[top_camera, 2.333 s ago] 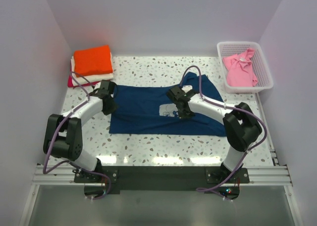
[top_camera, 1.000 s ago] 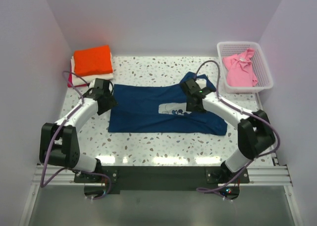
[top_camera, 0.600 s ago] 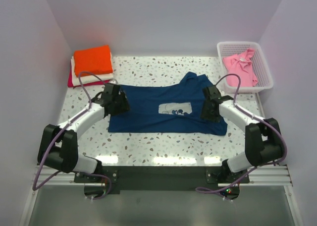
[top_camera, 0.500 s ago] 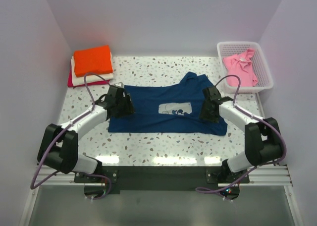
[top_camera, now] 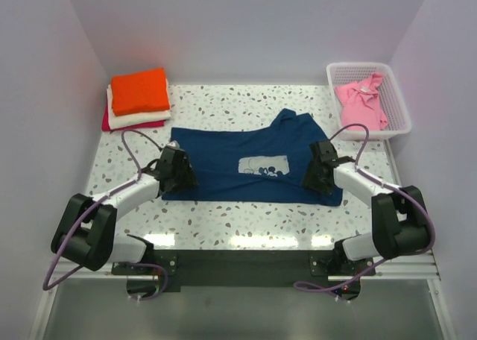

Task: Fold and stack the t-shirts
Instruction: Fold the tshirt

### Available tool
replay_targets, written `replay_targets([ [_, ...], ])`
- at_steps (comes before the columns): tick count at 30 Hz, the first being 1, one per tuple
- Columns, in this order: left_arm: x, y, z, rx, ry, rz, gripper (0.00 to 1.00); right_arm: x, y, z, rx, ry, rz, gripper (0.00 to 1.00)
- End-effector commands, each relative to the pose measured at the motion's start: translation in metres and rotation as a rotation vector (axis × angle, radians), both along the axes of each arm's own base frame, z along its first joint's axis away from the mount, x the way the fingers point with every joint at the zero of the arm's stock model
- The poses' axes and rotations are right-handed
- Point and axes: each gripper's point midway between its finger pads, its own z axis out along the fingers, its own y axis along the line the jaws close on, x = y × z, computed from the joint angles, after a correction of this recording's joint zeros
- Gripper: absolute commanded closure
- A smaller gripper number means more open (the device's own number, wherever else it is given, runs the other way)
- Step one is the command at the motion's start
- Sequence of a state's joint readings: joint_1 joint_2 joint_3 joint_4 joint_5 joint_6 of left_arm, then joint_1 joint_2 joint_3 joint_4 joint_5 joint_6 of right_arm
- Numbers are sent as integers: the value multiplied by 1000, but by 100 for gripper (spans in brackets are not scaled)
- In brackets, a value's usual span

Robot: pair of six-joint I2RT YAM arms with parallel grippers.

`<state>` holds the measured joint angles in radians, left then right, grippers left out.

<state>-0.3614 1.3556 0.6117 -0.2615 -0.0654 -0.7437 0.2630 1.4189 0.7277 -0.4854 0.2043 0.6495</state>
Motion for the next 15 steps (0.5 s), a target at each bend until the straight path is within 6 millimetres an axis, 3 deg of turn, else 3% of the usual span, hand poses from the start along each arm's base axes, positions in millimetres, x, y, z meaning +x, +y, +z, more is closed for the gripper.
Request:
replay_targets([
  [1, -23, 24, -16, 56, 56, 147, 42, -10, -4, -1, 12, 29, -41, 44],
  [8, -49, 39, -21, 79, 95, 213, 43, -26, -8, 2, 22, 45, -50, 44],
  [15, -54, 41, -16, 71, 76, 203, 43, -29, -7, 15, 47, 13, -23, 43],
])
